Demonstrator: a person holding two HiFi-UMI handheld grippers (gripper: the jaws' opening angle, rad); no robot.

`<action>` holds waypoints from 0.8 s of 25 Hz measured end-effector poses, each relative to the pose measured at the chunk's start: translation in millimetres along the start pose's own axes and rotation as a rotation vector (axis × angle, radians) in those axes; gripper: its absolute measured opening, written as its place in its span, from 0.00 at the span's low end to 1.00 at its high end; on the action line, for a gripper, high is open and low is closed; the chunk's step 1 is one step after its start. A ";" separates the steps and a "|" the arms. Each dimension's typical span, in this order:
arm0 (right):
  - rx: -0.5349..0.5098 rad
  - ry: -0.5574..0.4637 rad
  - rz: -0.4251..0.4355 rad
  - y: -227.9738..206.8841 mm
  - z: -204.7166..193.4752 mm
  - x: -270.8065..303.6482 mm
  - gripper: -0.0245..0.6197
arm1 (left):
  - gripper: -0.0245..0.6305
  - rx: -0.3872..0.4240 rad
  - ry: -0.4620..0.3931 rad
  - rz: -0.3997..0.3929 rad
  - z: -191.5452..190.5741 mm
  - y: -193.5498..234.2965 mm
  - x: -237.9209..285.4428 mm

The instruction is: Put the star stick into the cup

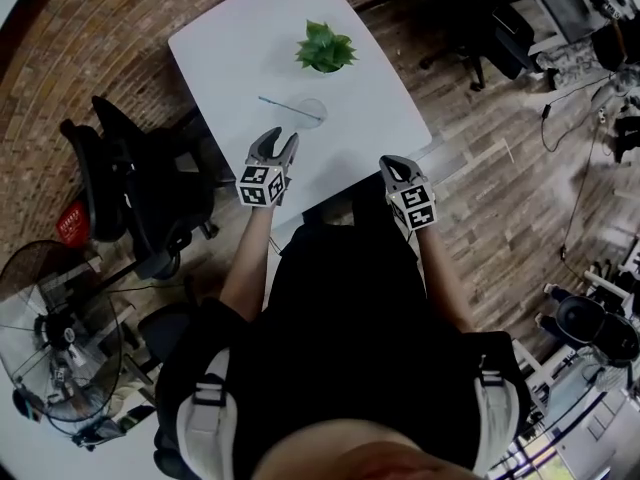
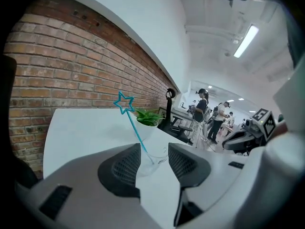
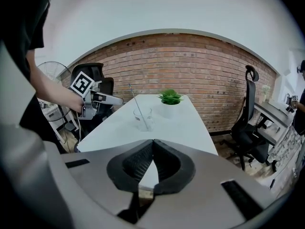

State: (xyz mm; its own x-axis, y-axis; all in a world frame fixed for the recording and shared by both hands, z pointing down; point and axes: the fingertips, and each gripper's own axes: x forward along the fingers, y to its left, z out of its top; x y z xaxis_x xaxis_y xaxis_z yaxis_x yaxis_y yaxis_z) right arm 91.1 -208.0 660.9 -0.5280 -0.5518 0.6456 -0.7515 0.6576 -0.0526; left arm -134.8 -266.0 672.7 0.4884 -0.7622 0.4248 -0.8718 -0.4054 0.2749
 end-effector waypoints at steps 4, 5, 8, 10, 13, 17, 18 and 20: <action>0.000 -0.024 0.003 15.3 4.2 3.8 0.04 | 0.33 0.050 -0.001 -0.022 0.4 -6.6 -16.7; 0.000 -0.030 0.005 19.0 5.3 4.6 0.04 | 0.32 0.061 -0.002 -0.026 1.0 -7.7 -20.8; 0.016 -0.054 0.016 30.0 9.7 6.2 0.04 | 0.26 0.092 -0.015 -0.021 4.0 -8.1 -33.8; 0.027 -0.069 0.023 37.6 13.3 6.3 0.04 | 0.20 0.101 -0.029 -0.019 7.2 -7.8 -45.0; 0.021 -0.076 0.030 49.0 16.6 8.7 0.04 | 0.13 0.112 -0.050 -0.027 12.3 -8.2 -63.9; -0.011 -0.072 0.059 65.2 15.1 15.8 0.04 | 0.10 0.126 -0.062 -0.038 13.3 -5.3 -90.8; -0.015 -0.071 0.061 67.7 14.3 16.5 0.04 | 0.10 0.128 -0.064 -0.038 12.8 -4.6 -97.5; -0.008 -0.074 0.060 72.3 16.7 16.2 0.04 | 0.10 0.133 -0.068 -0.036 12.0 -2.8 -110.1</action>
State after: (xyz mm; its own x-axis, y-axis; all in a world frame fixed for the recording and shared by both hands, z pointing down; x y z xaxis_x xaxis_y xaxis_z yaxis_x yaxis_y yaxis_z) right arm 21.7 -178.0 654.8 -0.6001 -0.5477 0.5830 -0.7147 0.6944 -0.0834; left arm -186.6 -187.0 614.8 0.5194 -0.7768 0.3562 -0.8534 -0.4928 0.1698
